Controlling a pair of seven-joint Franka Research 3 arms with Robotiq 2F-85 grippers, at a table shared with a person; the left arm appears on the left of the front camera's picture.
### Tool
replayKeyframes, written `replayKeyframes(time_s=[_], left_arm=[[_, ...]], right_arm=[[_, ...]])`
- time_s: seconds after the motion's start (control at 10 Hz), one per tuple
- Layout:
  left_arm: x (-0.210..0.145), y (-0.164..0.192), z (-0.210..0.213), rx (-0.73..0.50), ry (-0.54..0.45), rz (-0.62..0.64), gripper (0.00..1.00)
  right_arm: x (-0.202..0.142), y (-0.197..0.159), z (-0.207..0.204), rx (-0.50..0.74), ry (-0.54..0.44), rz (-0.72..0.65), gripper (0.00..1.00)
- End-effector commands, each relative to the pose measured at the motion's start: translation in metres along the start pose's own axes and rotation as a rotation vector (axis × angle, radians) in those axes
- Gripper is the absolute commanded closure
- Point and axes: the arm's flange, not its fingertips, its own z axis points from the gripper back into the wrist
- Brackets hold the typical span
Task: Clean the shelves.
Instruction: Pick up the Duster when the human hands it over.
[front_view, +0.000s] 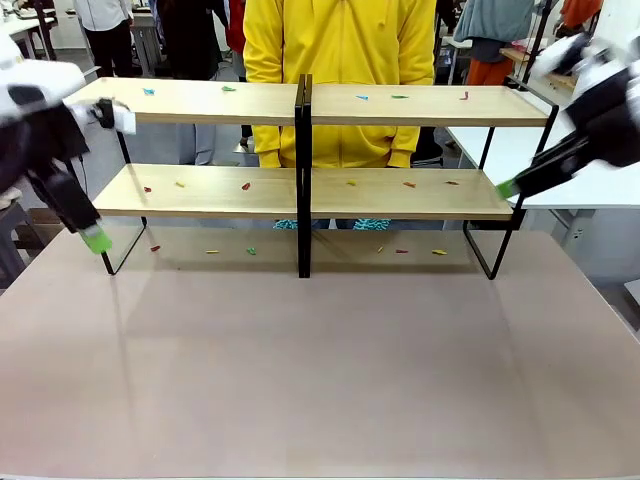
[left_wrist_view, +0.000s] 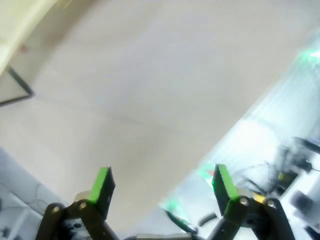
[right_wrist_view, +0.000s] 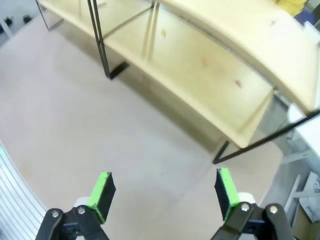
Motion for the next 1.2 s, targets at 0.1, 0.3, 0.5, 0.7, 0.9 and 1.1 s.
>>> replayKeyframes(time_s=[0.1,0.3,0.5,0.7,0.9,1.1], left_arm=[[0.015,0.018,0.063,-0.478,0.222,0.202,0.00],[0.003,0.000,0.021,-0.143,0.060,0.022,0.00],[0.003,0.000,0.021,-0.143,0.060,0.022,0.00],[0.003,0.000,0.021,-0.143,0.060,0.022,0.00],[0.003,0.000,0.021,-0.143,0.060,0.022,0.00],[0.003,0.000,0.021,-0.143,0.060,0.022,0.00]], right_arm=[[0.000,0.000,0.000,0.000,0.000,0.000,0.00],[0.000,0.000,0.000,0.000,0.000,0.000,0.00],[0.000,0.000,0.000,0.000,0.000,0.000,0.00],[0.000,0.000,0.000,0.000,0.000,0.000,0.00],[0.000,0.000,0.000,0.000,0.000,0.000,0.00],[0.000,0.000,0.000,0.000,0.000,0.000,0.00]])
